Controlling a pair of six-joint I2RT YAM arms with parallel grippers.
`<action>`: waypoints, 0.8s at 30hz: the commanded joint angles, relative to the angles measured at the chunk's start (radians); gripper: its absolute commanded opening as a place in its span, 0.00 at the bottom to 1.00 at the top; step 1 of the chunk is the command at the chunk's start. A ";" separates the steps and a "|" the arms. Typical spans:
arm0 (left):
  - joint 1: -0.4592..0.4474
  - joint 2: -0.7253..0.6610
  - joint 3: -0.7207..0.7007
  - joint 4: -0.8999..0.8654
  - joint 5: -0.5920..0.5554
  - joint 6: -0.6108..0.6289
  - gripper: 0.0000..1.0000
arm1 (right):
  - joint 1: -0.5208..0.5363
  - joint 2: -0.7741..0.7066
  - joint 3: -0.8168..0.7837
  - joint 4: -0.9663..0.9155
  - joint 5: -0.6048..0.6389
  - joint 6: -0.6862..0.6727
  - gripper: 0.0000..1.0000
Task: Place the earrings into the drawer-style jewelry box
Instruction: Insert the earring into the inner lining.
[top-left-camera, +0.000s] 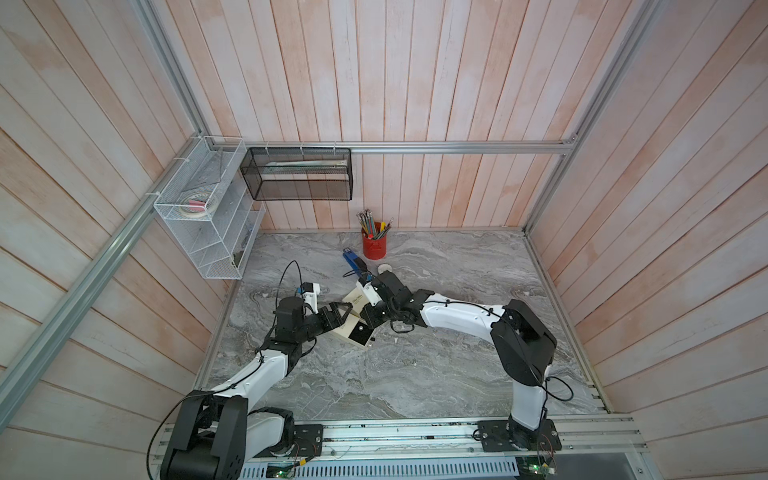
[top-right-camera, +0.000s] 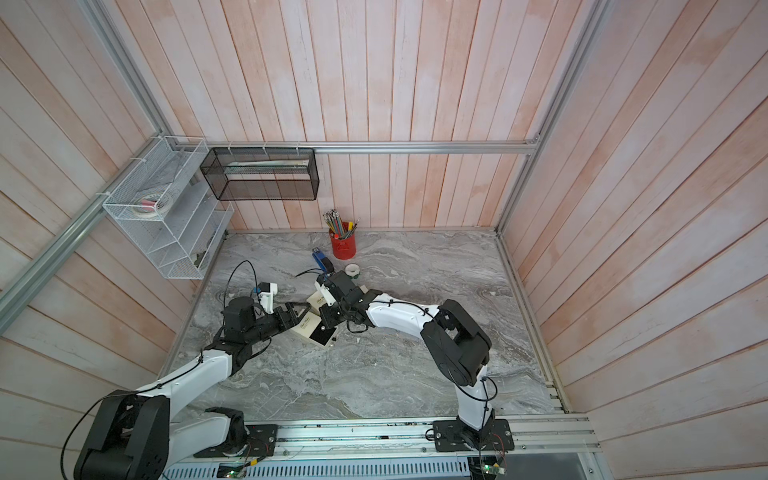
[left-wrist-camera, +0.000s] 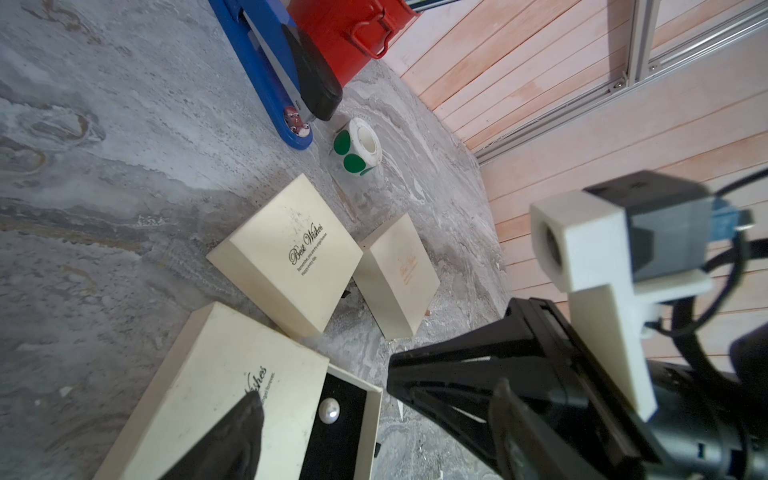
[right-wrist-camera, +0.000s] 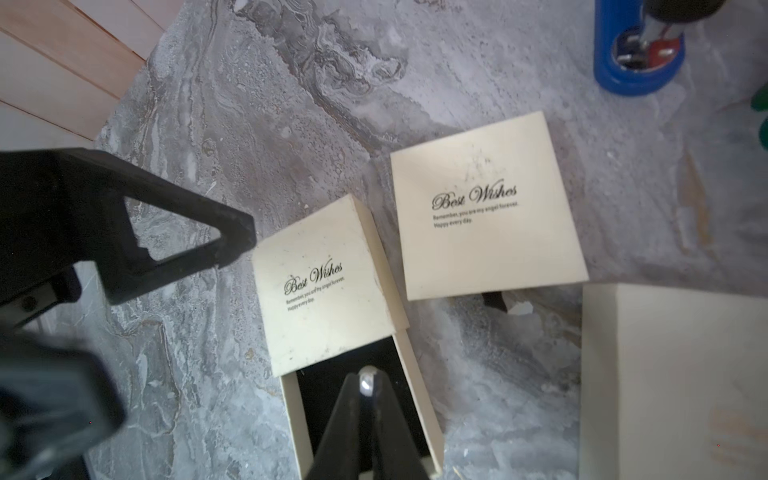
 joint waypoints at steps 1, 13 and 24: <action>0.002 0.047 -0.032 0.046 0.015 -0.003 0.81 | 0.007 0.064 0.045 -0.079 -0.013 -0.031 0.08; -0.009 0.140 -0.064 0.140 0.053 -0.030 0.64 | 0.013 0.131 0.106 -0.118 -0.058 -0.033 0.06; -0.034 0.207 -0.069 0.192 0.069 -0.044 0.64 | 0.012 0.147 0.111 -0.111 -0.079 -0.026 0.06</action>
